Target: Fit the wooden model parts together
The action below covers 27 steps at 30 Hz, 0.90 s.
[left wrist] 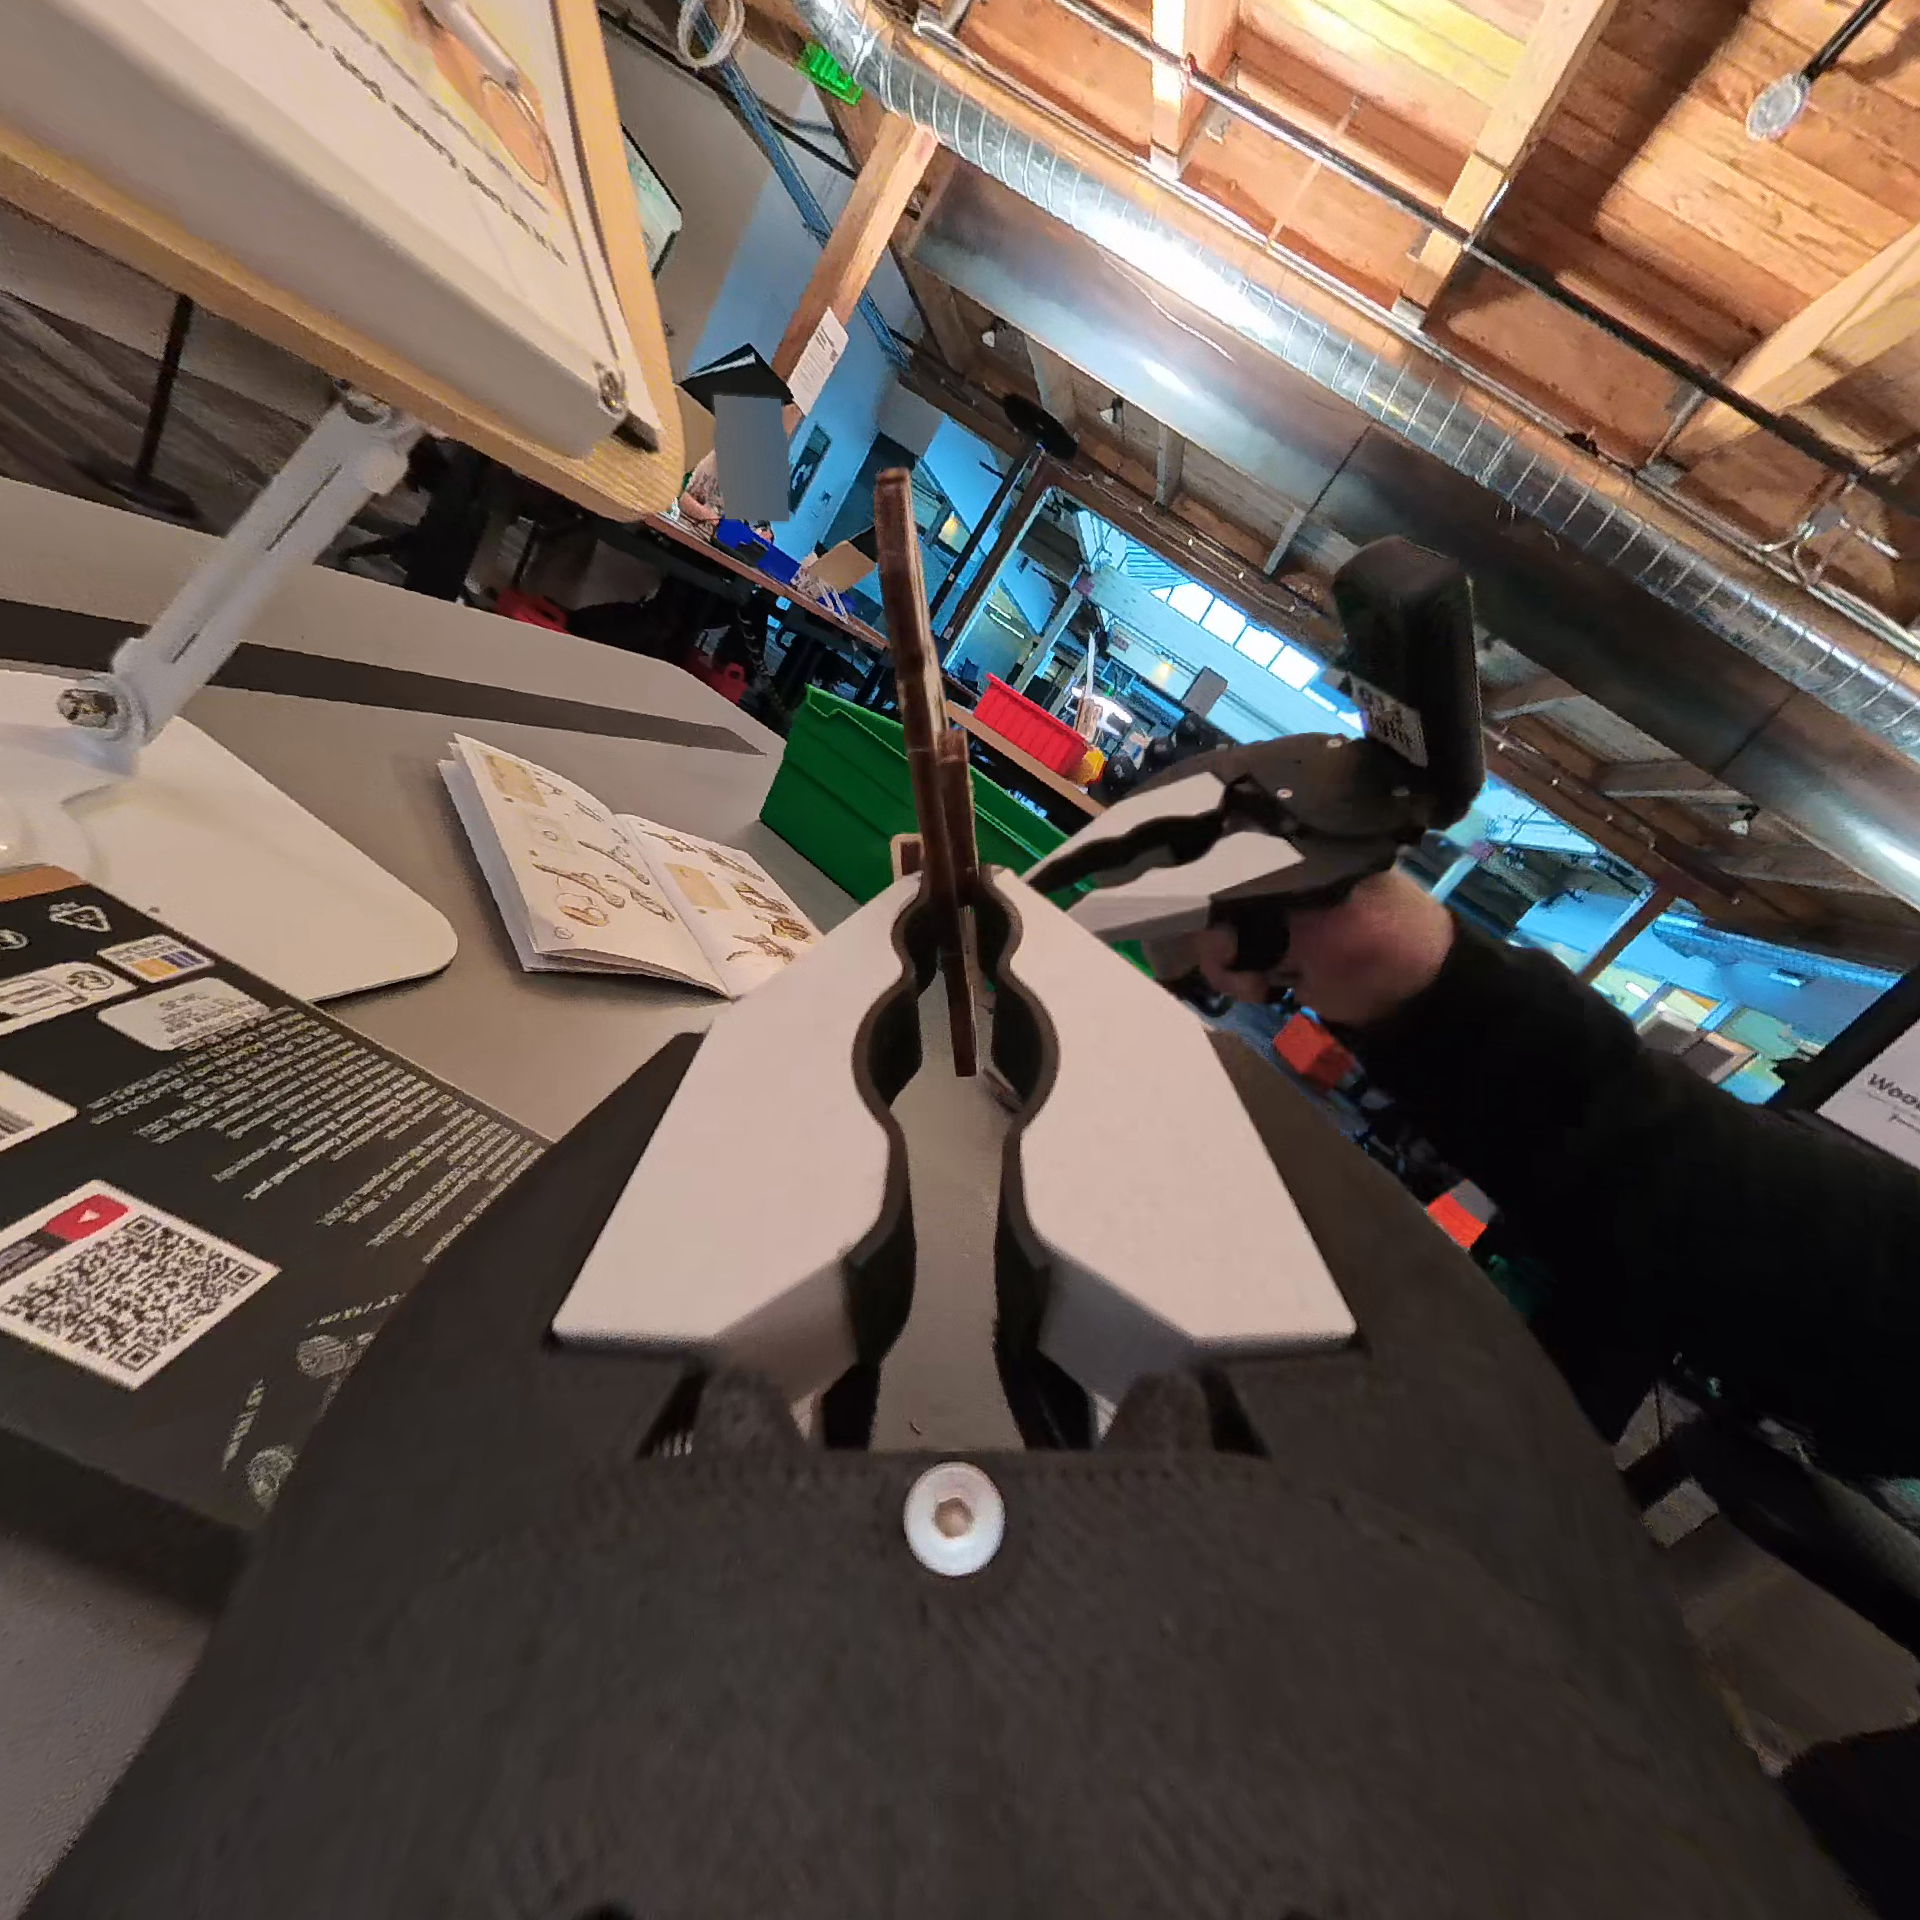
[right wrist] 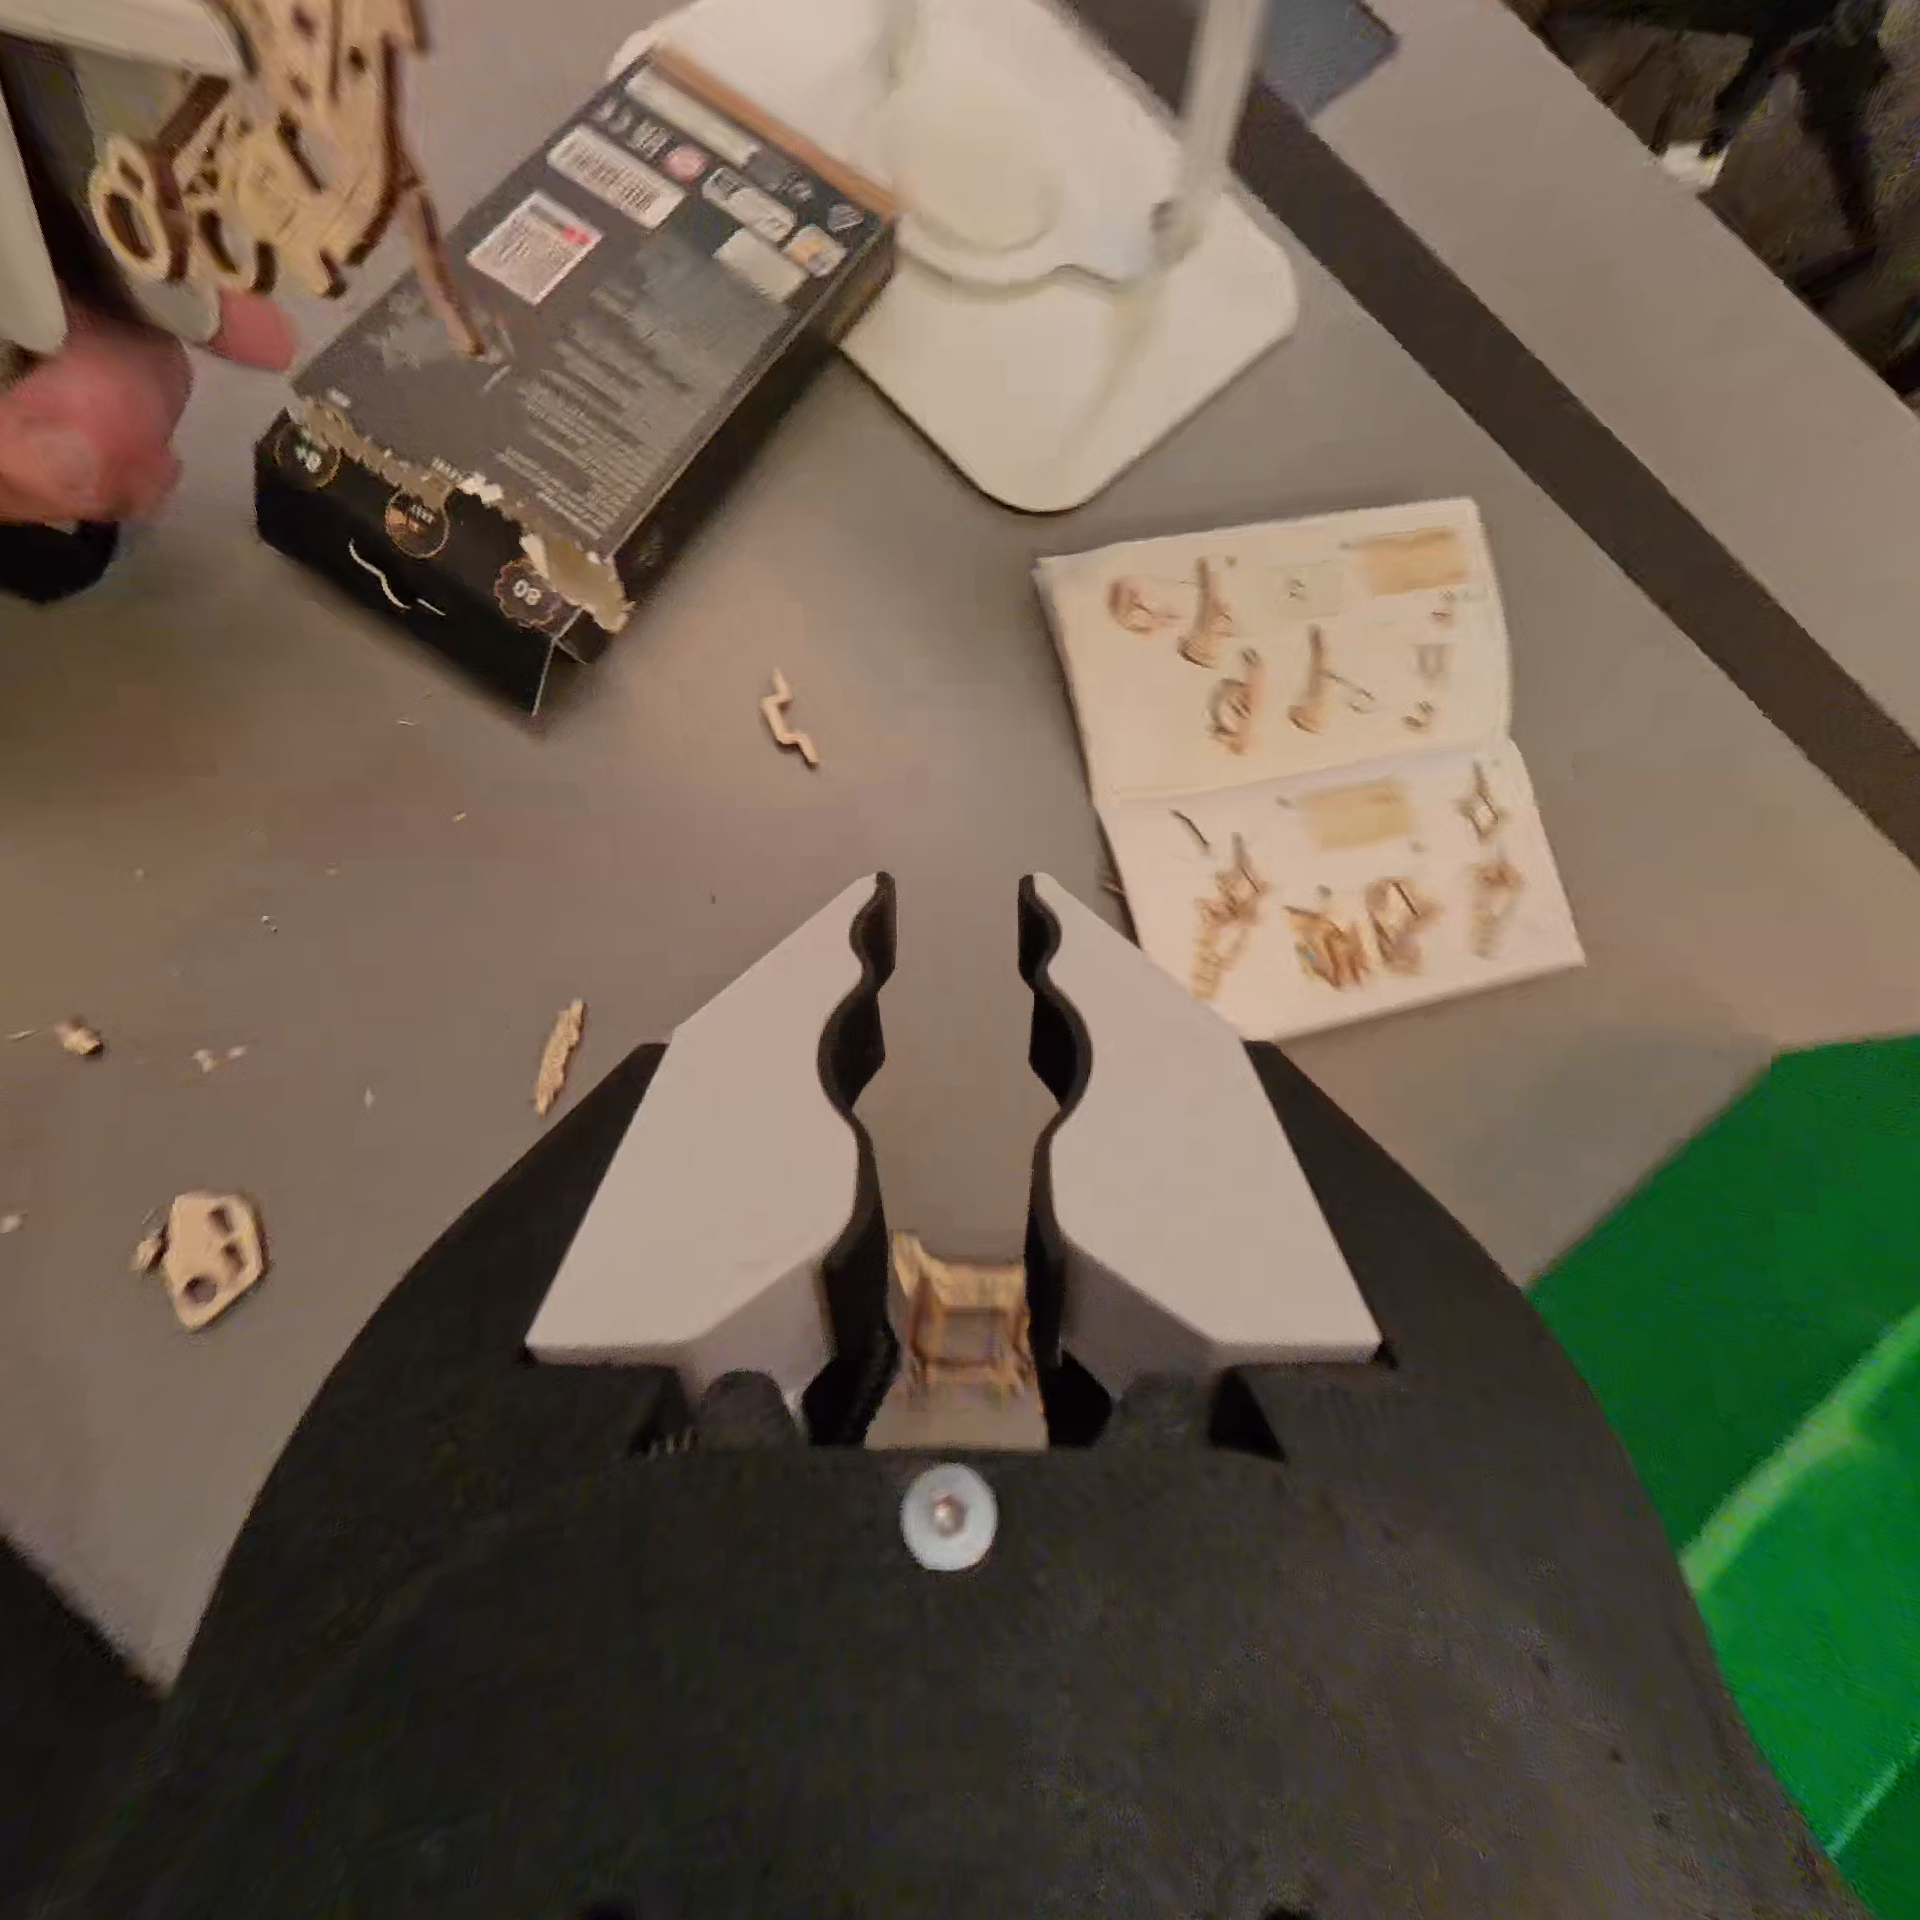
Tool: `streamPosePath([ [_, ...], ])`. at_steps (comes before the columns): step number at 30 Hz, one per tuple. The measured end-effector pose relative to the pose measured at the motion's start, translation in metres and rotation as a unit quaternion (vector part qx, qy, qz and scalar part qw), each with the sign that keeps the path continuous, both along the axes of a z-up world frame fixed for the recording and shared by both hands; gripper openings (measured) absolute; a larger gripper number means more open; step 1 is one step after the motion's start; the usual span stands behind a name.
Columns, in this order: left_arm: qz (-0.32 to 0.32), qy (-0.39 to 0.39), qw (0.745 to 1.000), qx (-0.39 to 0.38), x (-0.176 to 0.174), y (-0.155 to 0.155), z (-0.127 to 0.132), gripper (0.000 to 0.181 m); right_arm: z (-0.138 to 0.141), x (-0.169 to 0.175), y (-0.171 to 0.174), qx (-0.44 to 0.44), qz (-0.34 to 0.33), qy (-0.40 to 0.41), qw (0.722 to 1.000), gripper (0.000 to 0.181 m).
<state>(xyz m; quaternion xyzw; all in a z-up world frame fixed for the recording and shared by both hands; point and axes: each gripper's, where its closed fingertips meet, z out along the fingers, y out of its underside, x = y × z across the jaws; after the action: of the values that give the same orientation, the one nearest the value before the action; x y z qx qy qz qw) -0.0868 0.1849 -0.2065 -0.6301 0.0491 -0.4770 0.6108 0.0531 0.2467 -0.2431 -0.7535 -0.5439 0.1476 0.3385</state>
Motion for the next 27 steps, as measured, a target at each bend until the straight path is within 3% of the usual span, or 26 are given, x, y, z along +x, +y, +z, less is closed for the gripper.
streamPosePath([
  [1,0.001,-0.004,1.0,0.0,-0.002,0.0,0.001,0.004,0.007,0.016,0.003,-0.011,-0.005,-0.001,1.0,0.022],
  [4,0.007,0.013,1.0,0.003,-0.005,-0.001,0.001,0.004,0.011,0.056,-0.003,-0.021,0.005,-0.031,0.999,0.027],
  [7,0.027,0.052,0.998,0.012,-0.019,-0.006,0.003,0.004,-0.003,0.071,-0.03,-0.041,0.032,-0.054,0.997,0.033],
  [11,0.064,0.077,0.995,0.024,-0.053,-0.018,0.017,0.004,-0.026,0.065,-0.055,-0.034,0.057,-0.072,0.995,0.035],
  [14,0.093,0.1,0.99,0.021,-0.073,-0.033,0.015,0.004,-0.034,0.046,-0.052,-0.014,0.075,-0.062,0.995,0.034],
  [17,0.115,0.107,0.987,0.012,-0.086,-0.053,0.013,0.004,-0.044,0.026,-0.035,-0.022,0.079,-0.071,0.994,0.03],
  [22,0.148,0.142,0.979,0.003,-0.1,-0.086,0.012,0.004,-0.091,0.016,0.012,-0.067,0.047,-0.133,0.988,0.023],
  [27,0.182,0.14,0.973,-0.016,-0.122,-0.112,0.007,0.004,-0.099,0.017,0.059,-0.041,-0.007,-0.142,0.989,0.02],
])
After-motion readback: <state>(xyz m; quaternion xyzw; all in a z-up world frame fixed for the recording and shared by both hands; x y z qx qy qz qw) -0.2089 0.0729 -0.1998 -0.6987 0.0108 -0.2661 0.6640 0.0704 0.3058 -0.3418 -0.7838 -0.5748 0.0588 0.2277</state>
